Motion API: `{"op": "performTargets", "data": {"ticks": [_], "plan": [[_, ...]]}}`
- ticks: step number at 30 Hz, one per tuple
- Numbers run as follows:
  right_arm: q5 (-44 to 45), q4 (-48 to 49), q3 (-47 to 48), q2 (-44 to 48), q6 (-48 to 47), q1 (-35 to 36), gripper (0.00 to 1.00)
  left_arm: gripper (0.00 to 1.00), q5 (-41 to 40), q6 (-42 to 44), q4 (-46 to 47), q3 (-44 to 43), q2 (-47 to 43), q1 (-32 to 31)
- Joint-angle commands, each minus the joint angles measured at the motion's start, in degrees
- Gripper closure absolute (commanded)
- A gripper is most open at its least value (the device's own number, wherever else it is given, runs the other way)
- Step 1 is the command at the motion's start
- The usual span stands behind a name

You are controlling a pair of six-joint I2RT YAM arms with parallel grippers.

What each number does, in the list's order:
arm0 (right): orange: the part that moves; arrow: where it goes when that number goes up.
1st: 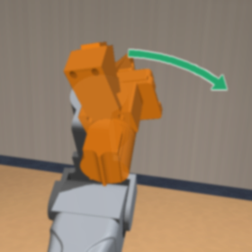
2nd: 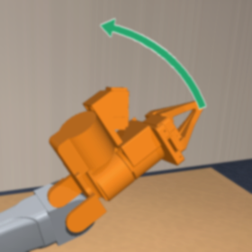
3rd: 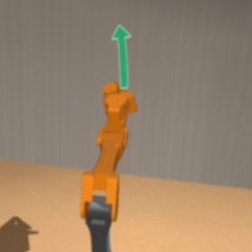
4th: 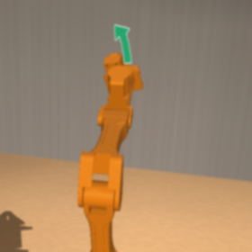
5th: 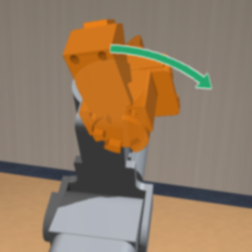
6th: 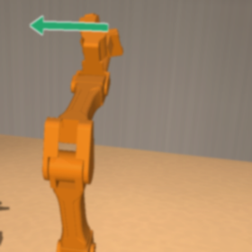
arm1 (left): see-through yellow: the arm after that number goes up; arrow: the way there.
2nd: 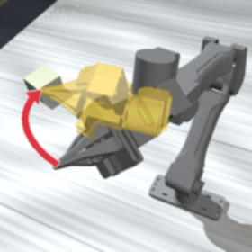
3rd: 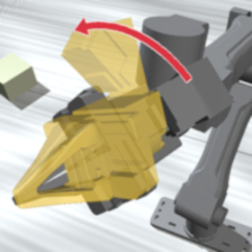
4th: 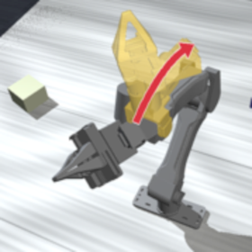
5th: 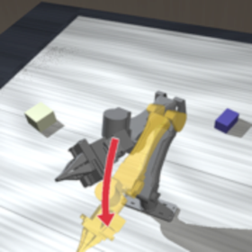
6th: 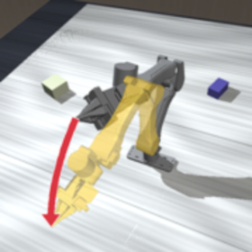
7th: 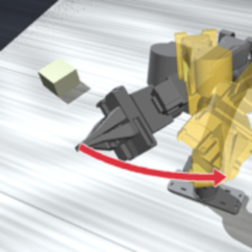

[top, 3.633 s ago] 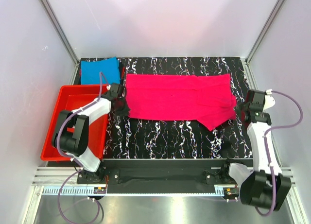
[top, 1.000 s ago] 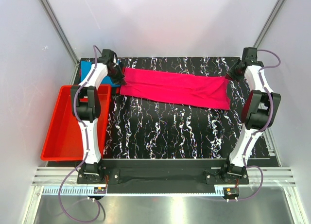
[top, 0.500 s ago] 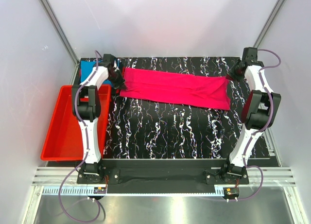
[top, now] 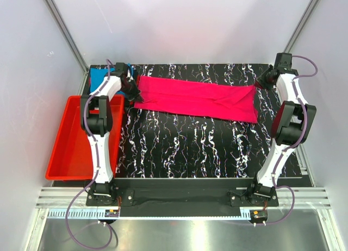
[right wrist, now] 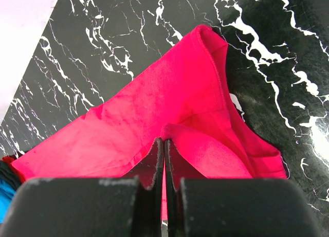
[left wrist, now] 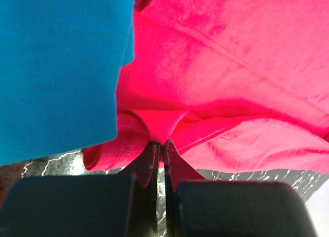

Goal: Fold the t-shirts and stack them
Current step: Fold the tshirt

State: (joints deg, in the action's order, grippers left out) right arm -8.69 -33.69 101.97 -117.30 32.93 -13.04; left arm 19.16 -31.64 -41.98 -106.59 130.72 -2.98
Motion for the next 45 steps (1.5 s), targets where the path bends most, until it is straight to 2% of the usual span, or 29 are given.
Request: {"op": "performTargets", "data": {"ticks": [1,16,33,38,41,43,45], "plan": [[-0.80,2.23,1.38,1.72,0.56,-0.41,1.00,1.00,2.46,-1.41,2.07,-0.38,-1.52,0.52],[-0.98,2.93,2.00,1.98,1.09,-1.11,1.00,1.00,1.32,-4.57,4.80,0.41,-3.80,1.40],[-2.30,4.95,3.23,-1.09,1.88,-2.43,1.00,1.00,1.94,-10.19,13.32,2.52,-5.03,1.58],[-2.74,5.48,3.67,-2.85,2.05,-2.61,1.00,0.99,0.53,-9.59,9.56,-0.11,-3.28,1.66],[-3.70,5.92,4.29,-4.25,2.32,-2.61,0.90,0.90,-0.96,-9.32,9.10,-0.56,-2.57,1.75],[-5.10,6.53,4.90,-4.78,2.05,-2.52,0.88,0.78,-1.23,-9.67,10.33,0.58,-3.62,1.75],[-6.42,6.19,5.78,-5.57,1.36,-2.52,0.78,0.70,-1.32,-9.50,11.91,0.77,-5.11,1.67]]}}
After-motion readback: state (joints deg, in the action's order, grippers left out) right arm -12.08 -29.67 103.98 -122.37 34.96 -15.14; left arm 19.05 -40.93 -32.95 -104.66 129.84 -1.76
